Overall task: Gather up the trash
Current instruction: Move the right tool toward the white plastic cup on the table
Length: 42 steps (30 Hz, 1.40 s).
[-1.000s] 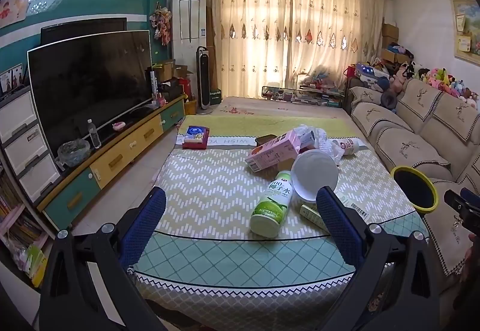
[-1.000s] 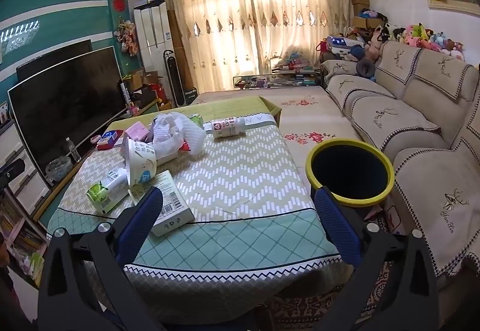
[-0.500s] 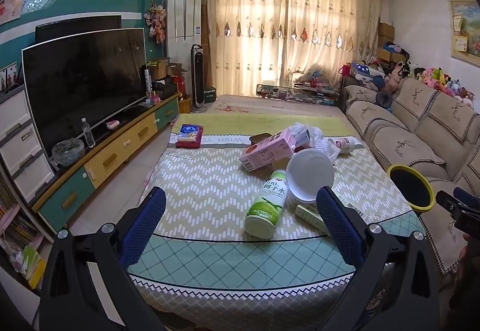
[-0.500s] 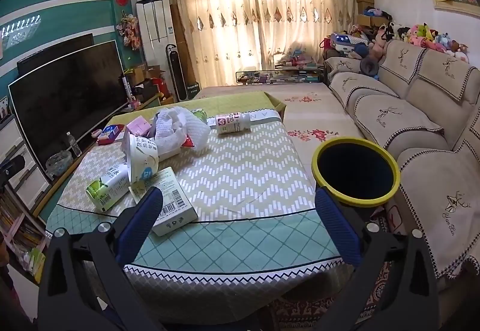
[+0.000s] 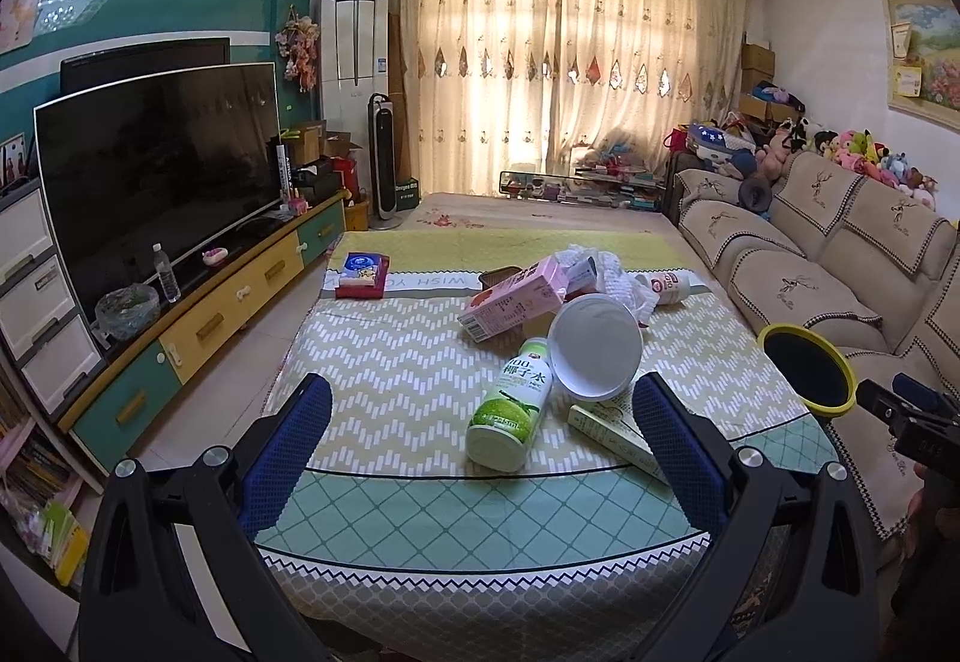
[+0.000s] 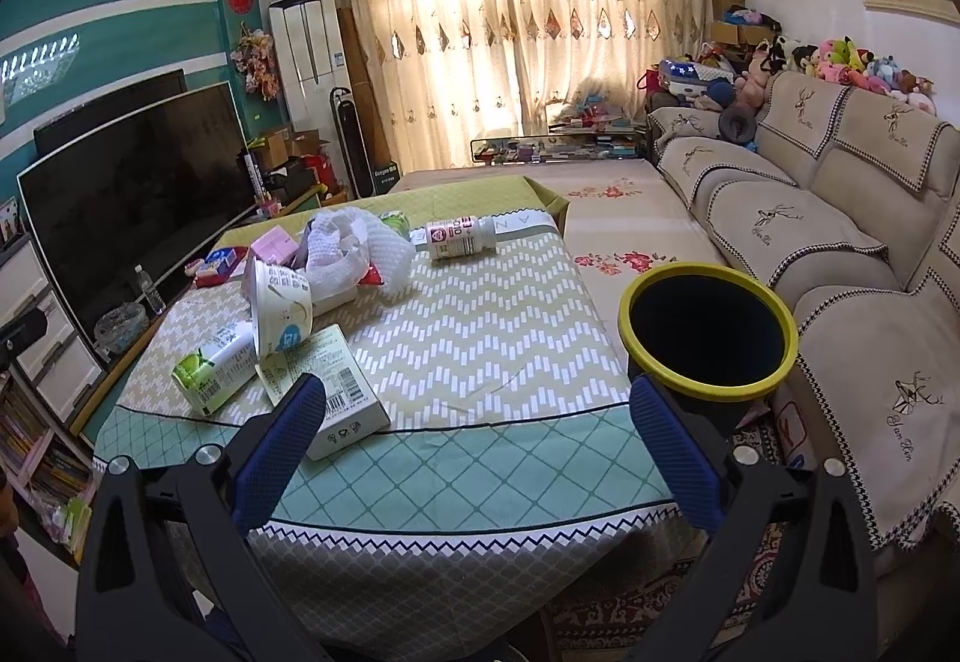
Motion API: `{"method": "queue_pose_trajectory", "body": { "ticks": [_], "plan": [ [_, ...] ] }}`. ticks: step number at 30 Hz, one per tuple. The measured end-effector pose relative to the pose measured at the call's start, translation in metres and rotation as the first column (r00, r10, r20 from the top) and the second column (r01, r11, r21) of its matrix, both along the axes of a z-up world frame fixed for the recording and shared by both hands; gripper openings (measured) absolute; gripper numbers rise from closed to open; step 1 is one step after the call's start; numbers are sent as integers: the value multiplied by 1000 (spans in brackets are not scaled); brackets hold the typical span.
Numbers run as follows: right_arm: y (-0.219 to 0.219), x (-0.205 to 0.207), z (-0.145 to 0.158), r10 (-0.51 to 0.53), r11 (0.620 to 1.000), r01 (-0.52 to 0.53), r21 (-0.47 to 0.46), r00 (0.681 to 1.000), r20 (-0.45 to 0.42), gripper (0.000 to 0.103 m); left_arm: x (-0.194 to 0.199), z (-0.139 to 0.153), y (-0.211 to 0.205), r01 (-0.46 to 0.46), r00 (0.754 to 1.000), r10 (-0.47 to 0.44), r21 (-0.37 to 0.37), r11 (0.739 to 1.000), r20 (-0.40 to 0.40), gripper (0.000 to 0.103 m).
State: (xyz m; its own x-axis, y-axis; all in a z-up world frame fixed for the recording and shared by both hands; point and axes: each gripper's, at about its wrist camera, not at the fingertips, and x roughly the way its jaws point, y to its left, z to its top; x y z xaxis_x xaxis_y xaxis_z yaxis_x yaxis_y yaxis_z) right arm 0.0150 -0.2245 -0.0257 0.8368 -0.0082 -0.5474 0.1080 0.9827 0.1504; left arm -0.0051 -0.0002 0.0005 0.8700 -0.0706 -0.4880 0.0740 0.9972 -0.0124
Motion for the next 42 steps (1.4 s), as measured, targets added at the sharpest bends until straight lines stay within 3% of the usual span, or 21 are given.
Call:
{"method": "queue_pose_trajectory", "body": {
  "ticks": [42],
  "plan": [
    [8,-1,-15,32,999,-31,17,999,-35,97,-11,-14,-1,20,999,-21,-7,1000,-41,99]
  ]
}}
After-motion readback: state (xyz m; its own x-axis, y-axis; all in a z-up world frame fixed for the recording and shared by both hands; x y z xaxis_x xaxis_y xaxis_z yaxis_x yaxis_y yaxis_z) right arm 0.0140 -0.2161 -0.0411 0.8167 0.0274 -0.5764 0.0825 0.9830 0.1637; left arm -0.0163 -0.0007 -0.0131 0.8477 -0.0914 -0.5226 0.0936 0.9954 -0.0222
